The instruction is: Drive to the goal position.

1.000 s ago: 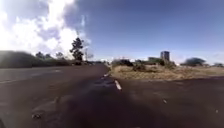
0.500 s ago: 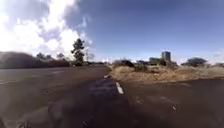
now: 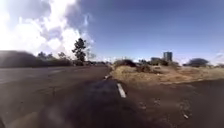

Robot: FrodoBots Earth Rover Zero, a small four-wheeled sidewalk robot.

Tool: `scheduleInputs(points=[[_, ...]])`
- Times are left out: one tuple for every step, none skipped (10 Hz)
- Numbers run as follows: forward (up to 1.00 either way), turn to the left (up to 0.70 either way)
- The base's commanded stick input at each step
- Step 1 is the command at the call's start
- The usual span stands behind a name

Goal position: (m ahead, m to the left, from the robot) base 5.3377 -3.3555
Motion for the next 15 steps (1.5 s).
scheduleInputs(points=[[0.5,0.0],[0.5,0.0],[0.5,0.0],[0.5,0.0],[0.5,0.0],[0.5,0.0],[0.5,0.0],[0.5,0.0],[0.5,0.0],[0.5,0.0],[0.5,0.0],[0.5,0.0],[0.5,0.0],[0.5,0.0],[0.5,0.0]])
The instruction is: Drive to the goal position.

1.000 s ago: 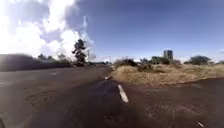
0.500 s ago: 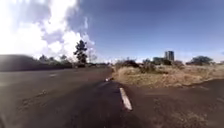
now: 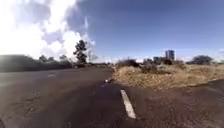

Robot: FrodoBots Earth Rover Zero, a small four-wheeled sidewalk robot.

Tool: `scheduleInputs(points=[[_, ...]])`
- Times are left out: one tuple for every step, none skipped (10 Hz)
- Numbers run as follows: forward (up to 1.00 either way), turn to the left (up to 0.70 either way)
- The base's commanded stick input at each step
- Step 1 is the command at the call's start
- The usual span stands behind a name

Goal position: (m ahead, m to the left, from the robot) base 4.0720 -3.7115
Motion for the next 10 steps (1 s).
scheduleInputs(points=[[0.5,0.0],[0.5,0.0],[0.5,0.0],[0.5,0.0],[0.5,0.0],[0.5,0.0],[0.5,0.0],[0.5,0.0],[0.5,0.24],[0.5,0.47]])
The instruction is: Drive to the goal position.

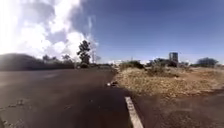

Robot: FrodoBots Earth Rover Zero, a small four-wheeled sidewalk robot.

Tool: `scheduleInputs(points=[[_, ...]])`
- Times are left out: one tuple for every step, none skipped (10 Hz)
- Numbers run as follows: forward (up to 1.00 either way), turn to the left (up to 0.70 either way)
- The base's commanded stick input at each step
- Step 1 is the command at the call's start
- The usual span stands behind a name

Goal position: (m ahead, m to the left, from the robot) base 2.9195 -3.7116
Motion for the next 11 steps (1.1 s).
scheduleInputs(points=[[0.5,0.5],[0.5,0.5],[0.5,0.5],[0.5,0.5],[0.5,0.5],[0.5,0.5],[0.5,0.0],[0.5,0.0],[0.5,0.0],[0.5,0.0],[0.5,0.0]])
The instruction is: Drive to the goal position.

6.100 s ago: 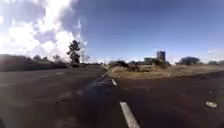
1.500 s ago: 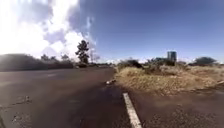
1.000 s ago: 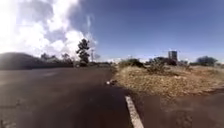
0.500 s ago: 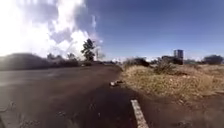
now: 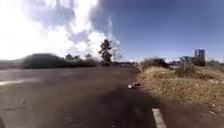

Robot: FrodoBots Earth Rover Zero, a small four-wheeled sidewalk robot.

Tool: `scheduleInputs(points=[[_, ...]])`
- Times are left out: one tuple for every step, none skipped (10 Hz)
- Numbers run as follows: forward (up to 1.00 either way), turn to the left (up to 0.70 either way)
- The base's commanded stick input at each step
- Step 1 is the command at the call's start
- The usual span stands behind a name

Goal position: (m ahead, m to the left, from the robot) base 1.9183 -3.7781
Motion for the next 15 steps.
scheduleInputs(points=[[0.5,0.0],[0.5,0.0],[0.5,0.0],[0.5,0.0],[0.5,0.0],[0.5,0.0],[0.5,0.0],[0.5,0.0],[0.5,0.0],[0.5,0.0],[0.5,0.0],[0.5,0.0],[0.5,0.0],[0.5,0.0],[0.5,0.0]])
